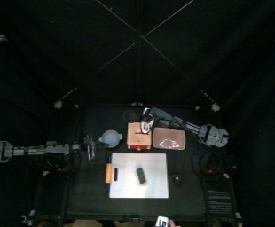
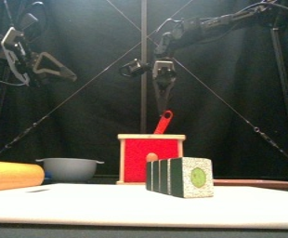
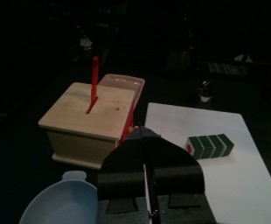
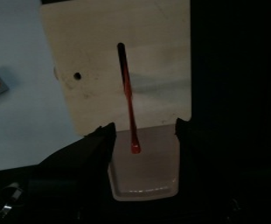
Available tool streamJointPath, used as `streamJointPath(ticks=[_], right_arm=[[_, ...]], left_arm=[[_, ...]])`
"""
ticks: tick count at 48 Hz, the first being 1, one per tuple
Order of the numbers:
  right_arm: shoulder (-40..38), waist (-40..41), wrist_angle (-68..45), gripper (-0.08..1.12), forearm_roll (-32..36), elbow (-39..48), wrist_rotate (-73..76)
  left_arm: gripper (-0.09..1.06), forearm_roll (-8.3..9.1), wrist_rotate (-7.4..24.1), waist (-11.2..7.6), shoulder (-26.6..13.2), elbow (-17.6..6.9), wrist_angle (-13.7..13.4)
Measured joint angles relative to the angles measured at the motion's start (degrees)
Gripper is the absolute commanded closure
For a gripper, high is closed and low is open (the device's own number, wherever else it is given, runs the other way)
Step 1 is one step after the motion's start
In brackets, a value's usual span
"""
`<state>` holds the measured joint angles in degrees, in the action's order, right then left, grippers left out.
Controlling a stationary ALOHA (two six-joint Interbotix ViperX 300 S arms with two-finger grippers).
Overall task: Place sushi on board then cut the sushi with the knife then place the pieces on the plate
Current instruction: Pick knife at handle with right hand
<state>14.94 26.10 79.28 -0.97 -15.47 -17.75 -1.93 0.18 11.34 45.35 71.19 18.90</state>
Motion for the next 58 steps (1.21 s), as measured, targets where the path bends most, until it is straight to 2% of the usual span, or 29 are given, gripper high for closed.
streamJointPath(ticks=[8,36,44,58], right_arm=[[2.55,0.88,1.32,0.15,-1.05,-1.93,0.0],[3.96,1.32,1.41,0.16,-3.25,2.37,-0.26],[4.04,1.23,1.49,0.21,-3.16,2.37,-0.18],[5.01,0.88,1.49,0.38,-3.08,2.29,-0.18]], left_arm=[[0.96,0.0,0.0,0.0,0.0,0.0,-0.09],[0.96,0.0,0.09,0.09,0.0,0.0,-0.09],[0.96,0.0,0.09,0.09,0.0,0.0,-0.09],[0.96,0.0,0.09,0.18,0.0,0.18,-0.09]])
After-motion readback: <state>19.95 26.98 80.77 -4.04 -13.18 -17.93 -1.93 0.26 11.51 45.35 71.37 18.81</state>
